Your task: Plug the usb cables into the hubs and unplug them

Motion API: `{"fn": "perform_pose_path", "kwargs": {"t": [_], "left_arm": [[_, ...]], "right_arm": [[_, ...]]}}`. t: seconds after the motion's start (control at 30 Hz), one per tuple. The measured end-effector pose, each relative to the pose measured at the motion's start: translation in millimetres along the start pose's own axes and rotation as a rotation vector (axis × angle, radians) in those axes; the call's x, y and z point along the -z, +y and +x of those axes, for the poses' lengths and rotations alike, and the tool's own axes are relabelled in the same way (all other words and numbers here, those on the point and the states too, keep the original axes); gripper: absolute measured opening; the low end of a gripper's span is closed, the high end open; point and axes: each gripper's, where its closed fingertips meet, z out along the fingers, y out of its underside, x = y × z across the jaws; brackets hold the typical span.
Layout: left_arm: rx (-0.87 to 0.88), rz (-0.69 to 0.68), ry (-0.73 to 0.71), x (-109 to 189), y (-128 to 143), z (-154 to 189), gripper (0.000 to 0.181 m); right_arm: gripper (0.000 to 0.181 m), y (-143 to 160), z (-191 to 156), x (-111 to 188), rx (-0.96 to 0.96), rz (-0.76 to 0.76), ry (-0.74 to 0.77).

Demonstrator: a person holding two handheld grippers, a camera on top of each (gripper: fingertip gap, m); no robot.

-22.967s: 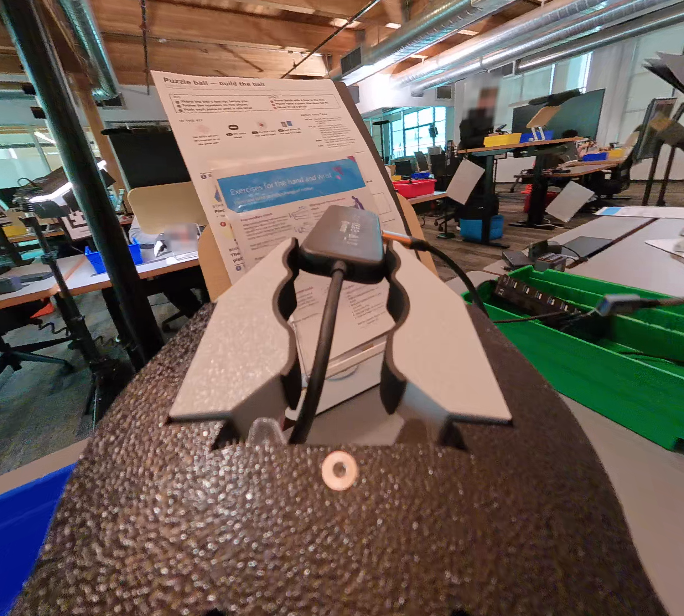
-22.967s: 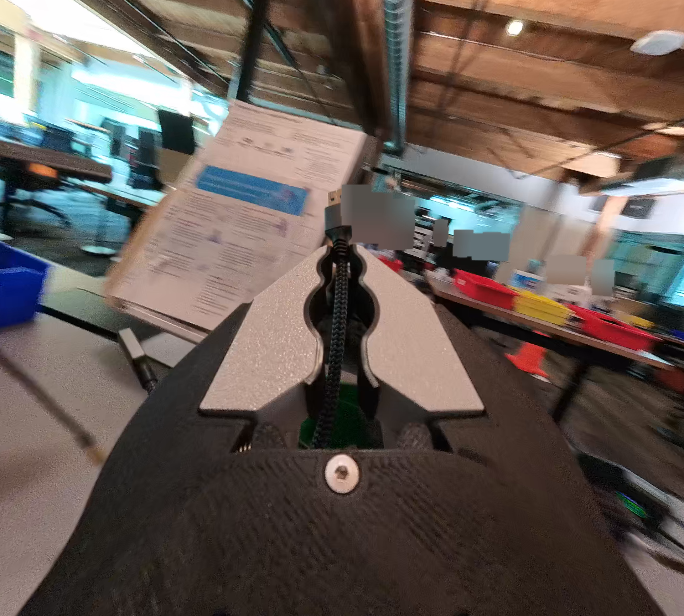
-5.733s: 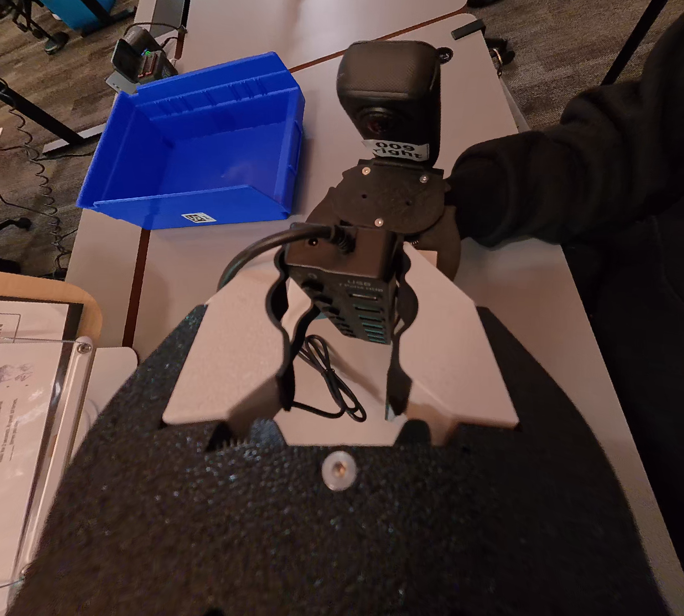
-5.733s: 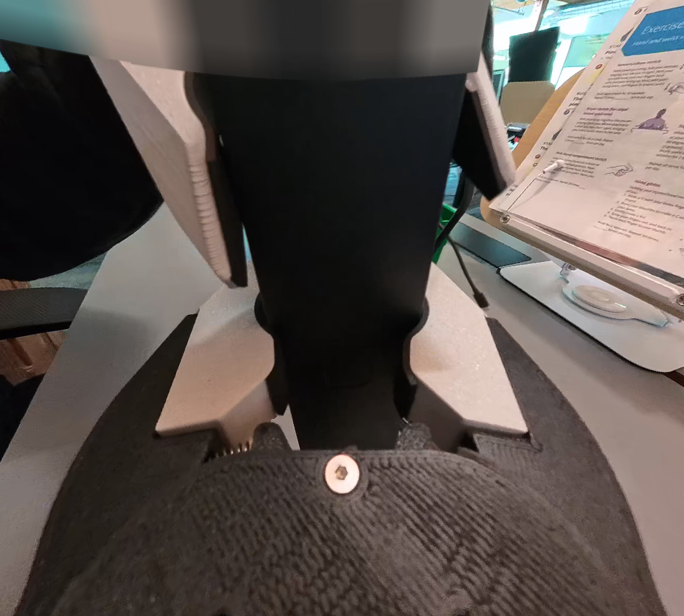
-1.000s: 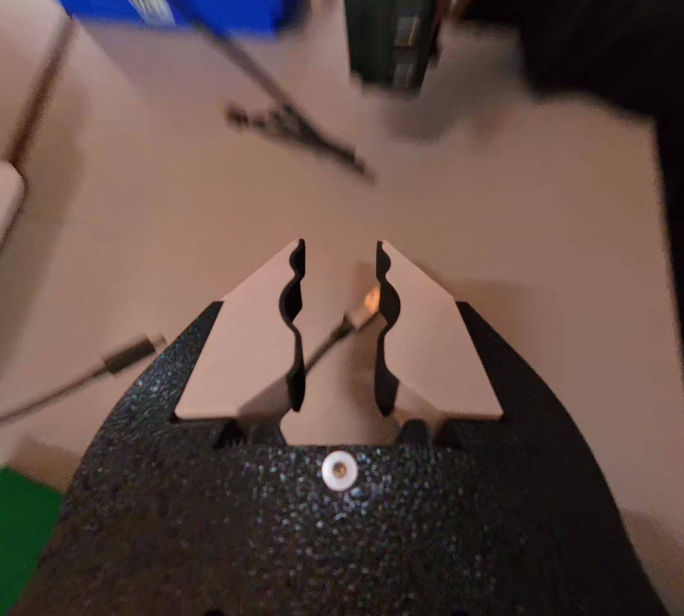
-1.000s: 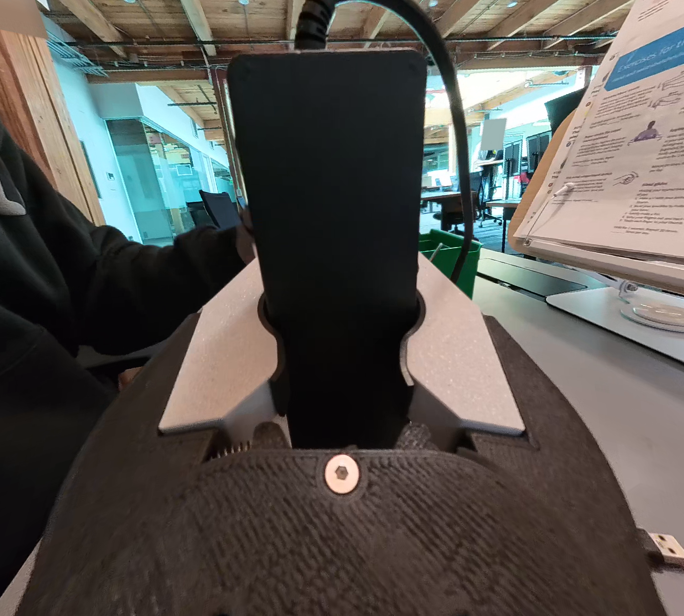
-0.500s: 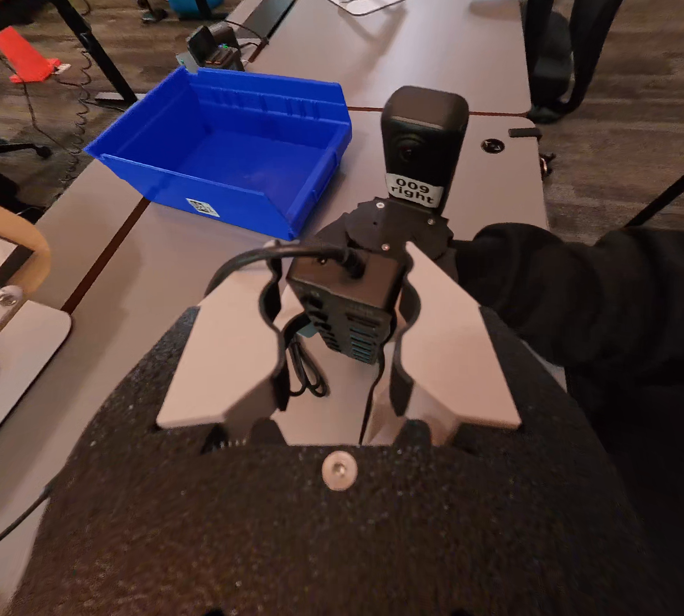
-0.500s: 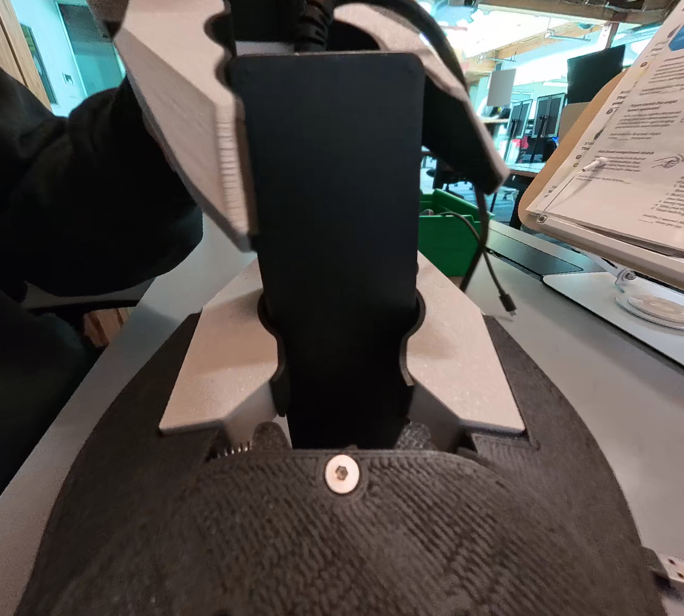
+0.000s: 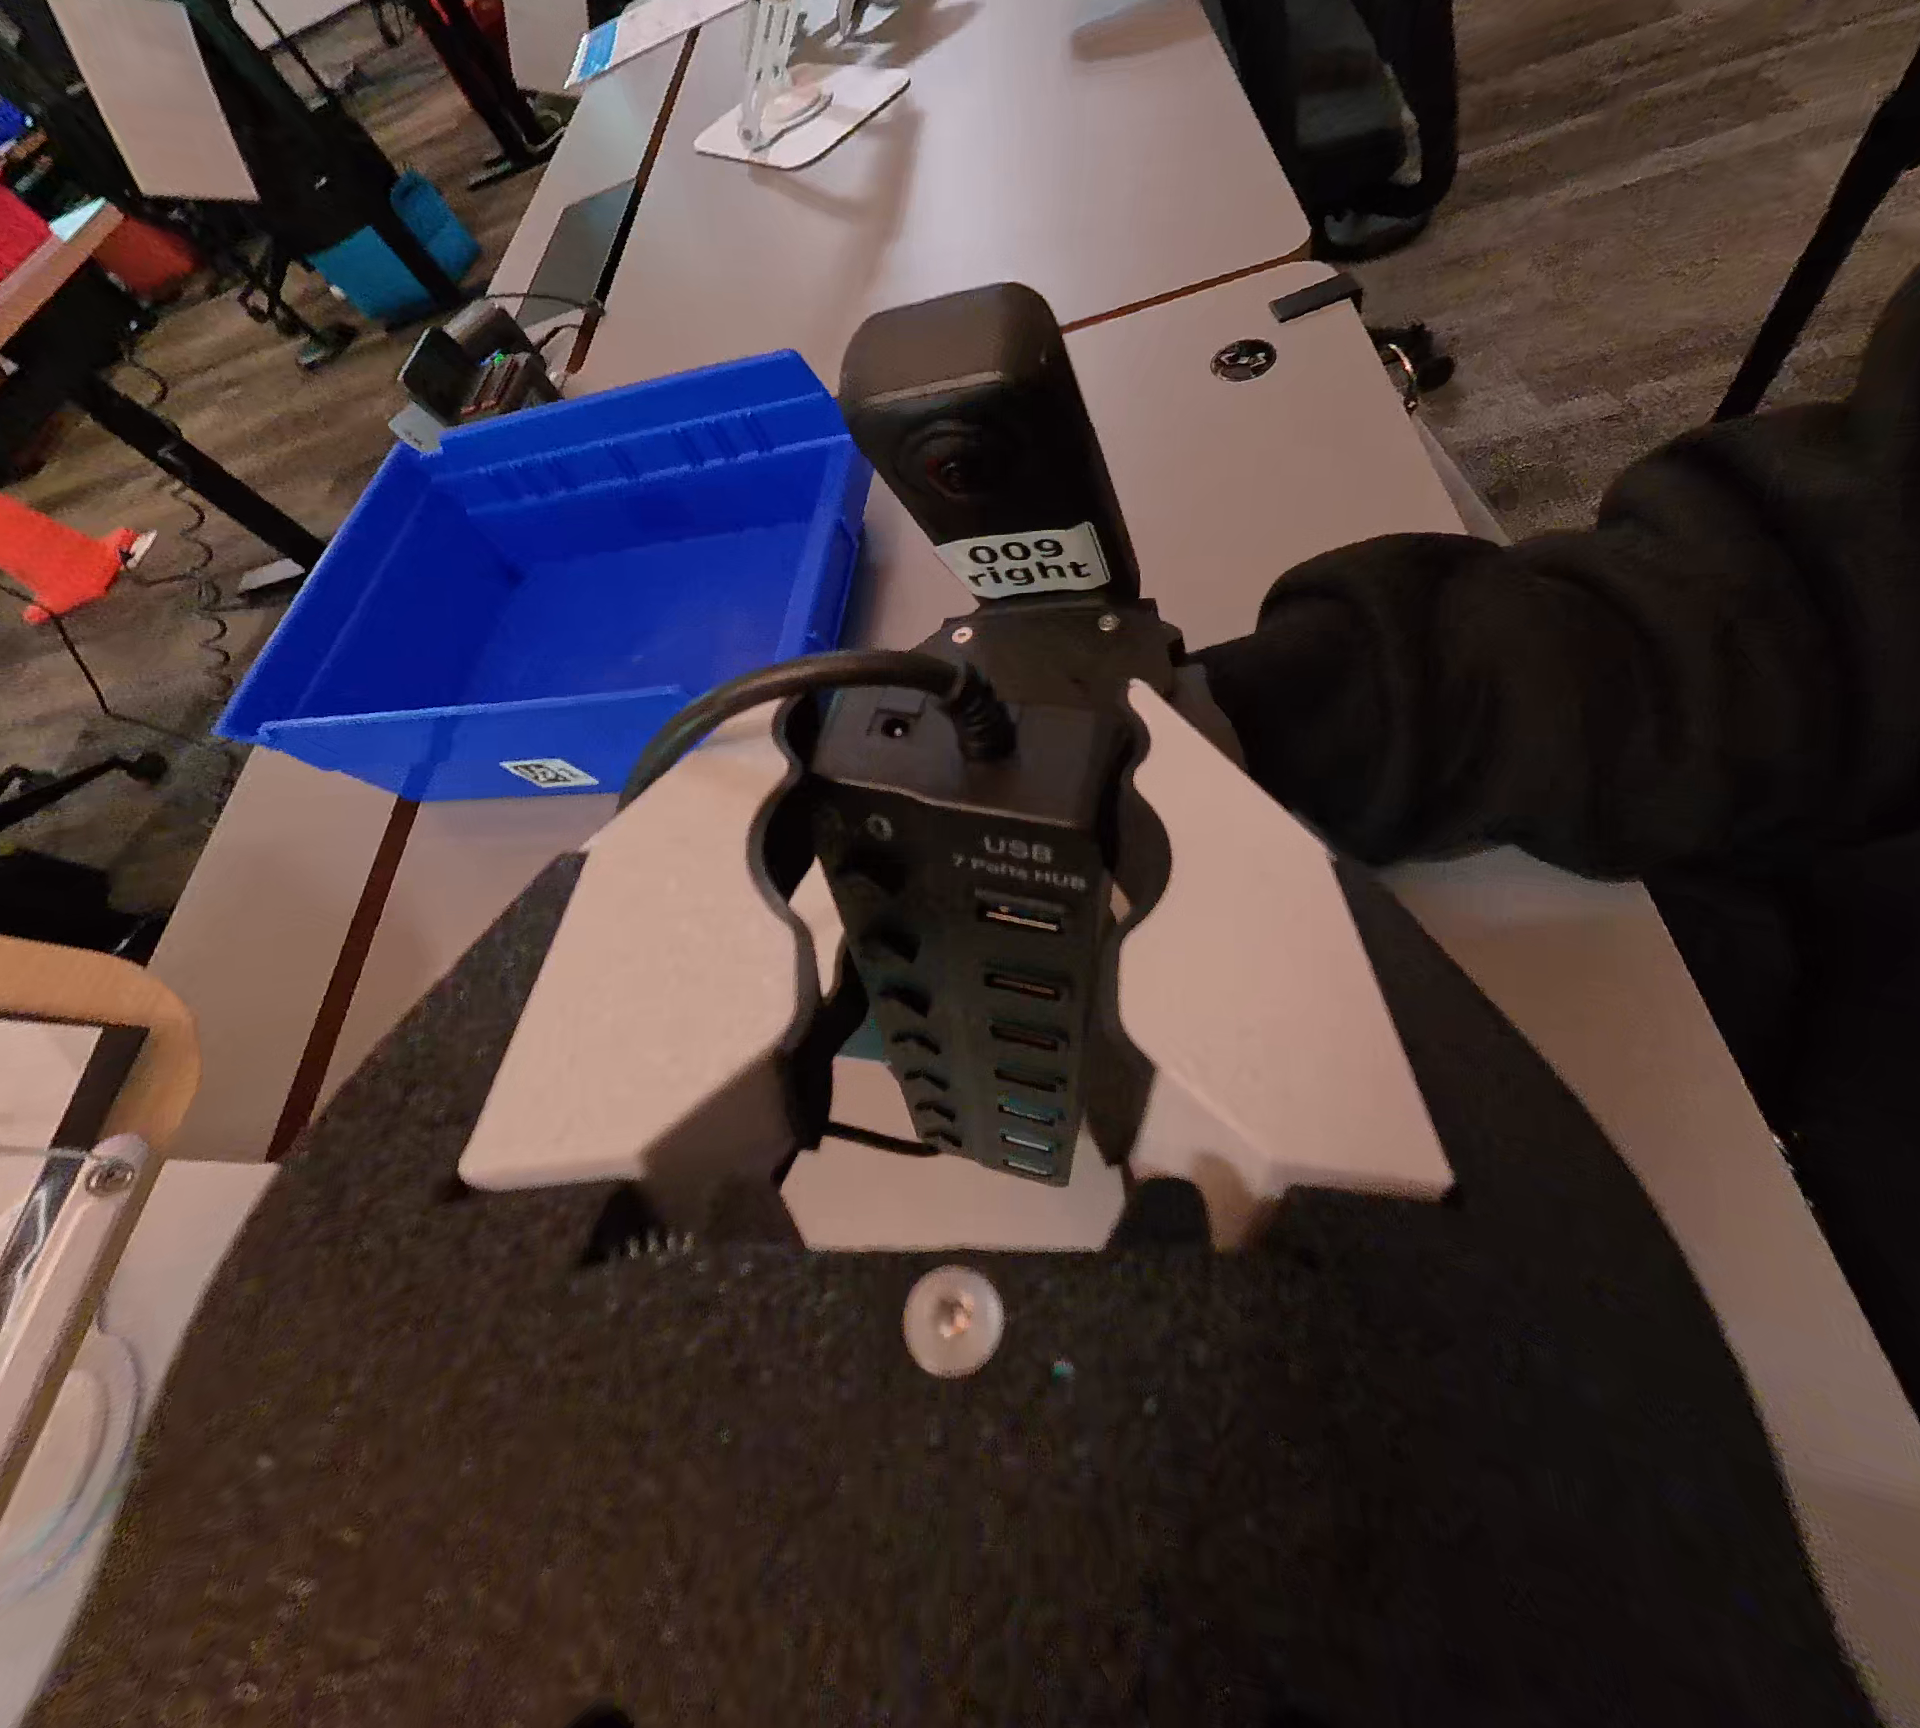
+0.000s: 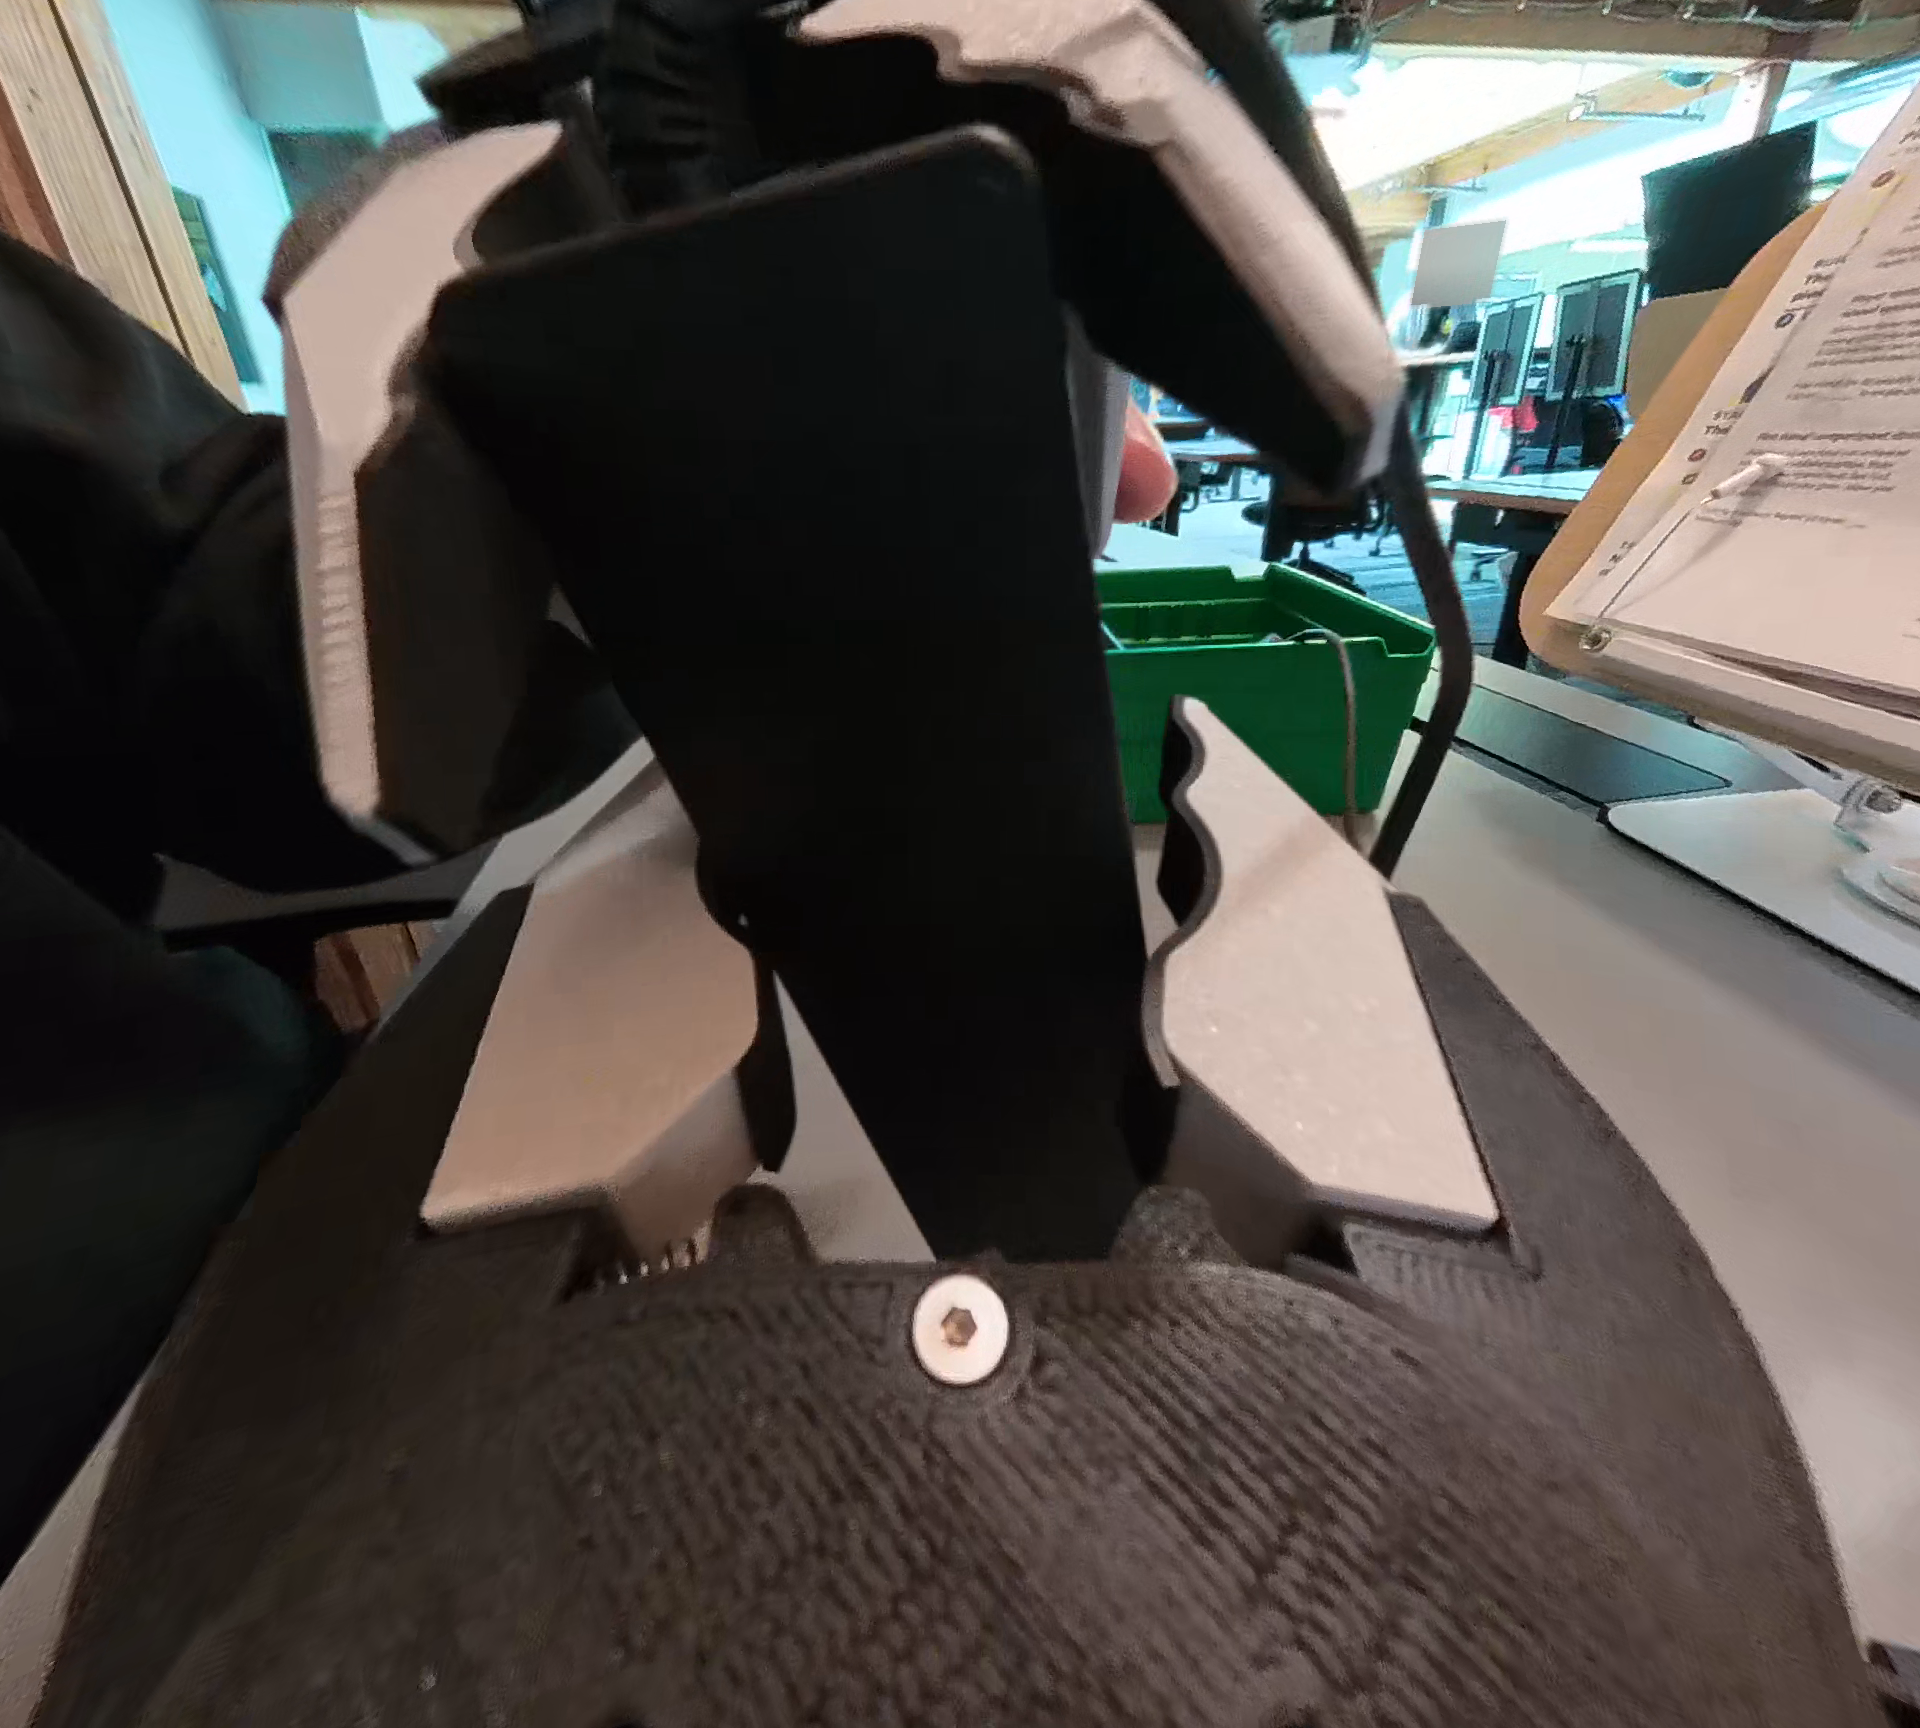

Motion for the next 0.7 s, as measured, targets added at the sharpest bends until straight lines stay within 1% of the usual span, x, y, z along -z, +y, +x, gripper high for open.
{"fn": "perform_pose_path", "kwargs": {"t": [0.07, 0.17, 0.23, 0.4, 0.43, 0.5, 0.53, 0.6, 0.67, 0.7], "left_arm": [[-0.006, 0.013, 0.002, 0.5, -0.3, -0.7, 0.053], [0.003, -0.001, -0.003, 1.8, 3.3, -3.1, 0.053], [0.028, -0.013, 0.001, 3.4, 7.0, -4.1, 0.053], [0.076, -0.009, -0.022, 9.9, 8.5, -9.8, 0.054], [0.080, -0.017, -0.032, 10.1, 9.0, -10.7, 0.058], [0.098, -0.031, -0.052, 13.3, 8.5, -11.7, 0.072], [0.108, -0.034, -0.057, 17.9, 7.0, -11.4, 0.076], [0.103, -0.017, -0.065, 34.5, 1.3, -10.7, 0.076], [0.082, 0.010, -0.081, 57.9, 0.4, -12.5, 0.071], [0.074, 0.000, -0.066, 69.1, 7.0, -10.7, 0.067]], "right_arm": [[0.080, -0.9, 1.2, -1.5, -0.008, 0.003, 0.011], [0.064, 4.8, 2.4, -5.6, 0.048, -0.047, 0.042], [0.063, 8.5, 2.2, -7.2, 0.053, -0.080, 0.038], [0.063, 7.2, 8.2, -6.3, 0.078, -0.081, 0.087], [0.063, 5.5, 7.4, -5.9, 0.064, -0.066, 0.079], [0.064, -2.8, 8.3, -1.9, 0.024, -0.013, 0.071], [0.064, -7.1, 10.2, 1.9, 0.008, 0.012, 0.071], [0.064, -14.7, 15.6, 12.1, -0.002, 0.056, 0.087], [0.064, -19.8, 22.0, 22.7, 0.006, 0.078, 0.113], [0.064, -21.7, 24.8, 27.5, 0.011, 0.085, 0.124]]}}
